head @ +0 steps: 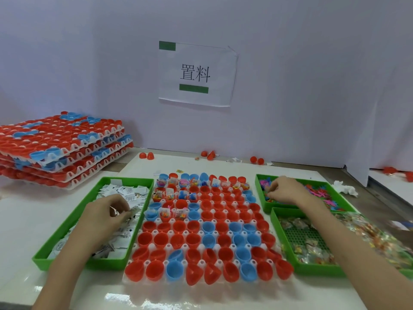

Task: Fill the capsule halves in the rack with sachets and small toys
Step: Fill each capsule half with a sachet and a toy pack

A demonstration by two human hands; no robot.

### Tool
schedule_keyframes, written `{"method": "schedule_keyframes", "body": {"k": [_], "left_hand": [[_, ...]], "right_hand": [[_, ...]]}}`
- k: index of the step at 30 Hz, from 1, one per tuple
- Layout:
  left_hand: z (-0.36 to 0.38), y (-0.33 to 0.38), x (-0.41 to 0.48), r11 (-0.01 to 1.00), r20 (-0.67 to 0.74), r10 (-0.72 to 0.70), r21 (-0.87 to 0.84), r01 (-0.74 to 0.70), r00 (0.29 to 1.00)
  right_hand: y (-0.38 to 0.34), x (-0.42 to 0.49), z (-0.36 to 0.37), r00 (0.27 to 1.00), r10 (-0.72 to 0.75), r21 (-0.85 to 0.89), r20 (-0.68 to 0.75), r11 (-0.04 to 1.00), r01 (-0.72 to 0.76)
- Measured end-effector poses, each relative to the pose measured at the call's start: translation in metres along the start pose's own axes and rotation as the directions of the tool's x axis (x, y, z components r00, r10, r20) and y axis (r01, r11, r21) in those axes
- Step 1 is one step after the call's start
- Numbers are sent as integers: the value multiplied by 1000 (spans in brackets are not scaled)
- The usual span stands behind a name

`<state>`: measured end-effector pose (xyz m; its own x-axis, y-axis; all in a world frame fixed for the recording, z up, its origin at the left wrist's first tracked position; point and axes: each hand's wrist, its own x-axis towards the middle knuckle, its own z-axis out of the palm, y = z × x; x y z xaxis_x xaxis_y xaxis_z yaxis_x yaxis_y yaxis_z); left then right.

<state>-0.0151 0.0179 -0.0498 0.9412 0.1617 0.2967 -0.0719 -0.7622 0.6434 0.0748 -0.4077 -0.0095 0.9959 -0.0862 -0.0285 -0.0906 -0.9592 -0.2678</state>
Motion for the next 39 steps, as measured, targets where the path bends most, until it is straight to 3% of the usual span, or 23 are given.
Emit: {"method": "schedule_keyframes", "body": {"k": [5,10,17,20,25,31,34,39], "left_hand": [[1,1,-1,1000,-13,6,-11,-7,1000],[-1,3,-2,1000,-112,31,4,-31,993],[-7,2,-4,996,-317,30,-71,-55,948],[-7,1,-8,992,-424,37,-94,-85,905],[-13,29,-27,961,-547,10,-225,-159,837],[-13,132,-55,813,-487,81,-472,-341,869],[-7,173,-71,722,-444,117,-577,-383,889],[10,194,-105,542,-341,-5,-791,-284,940]], "right_hand": [[28,-4,3,998,37,114,-50,993,-31],[32,-3,-1,987,56,203,-150,979,-24],[27,-22,-19,930,31,378,-365,918,118],[12,-48,-36,905,-1,547,-426,796,259],[-38,-119,-57,820,-76,733,-567,407,544],[-77,-166,-47,839,74,842,-539,75,535],[-83,-182,-37,846,119,850,-520,-23,526],[-82,-199,-34,831,110,833,-545,-35,552]]}}
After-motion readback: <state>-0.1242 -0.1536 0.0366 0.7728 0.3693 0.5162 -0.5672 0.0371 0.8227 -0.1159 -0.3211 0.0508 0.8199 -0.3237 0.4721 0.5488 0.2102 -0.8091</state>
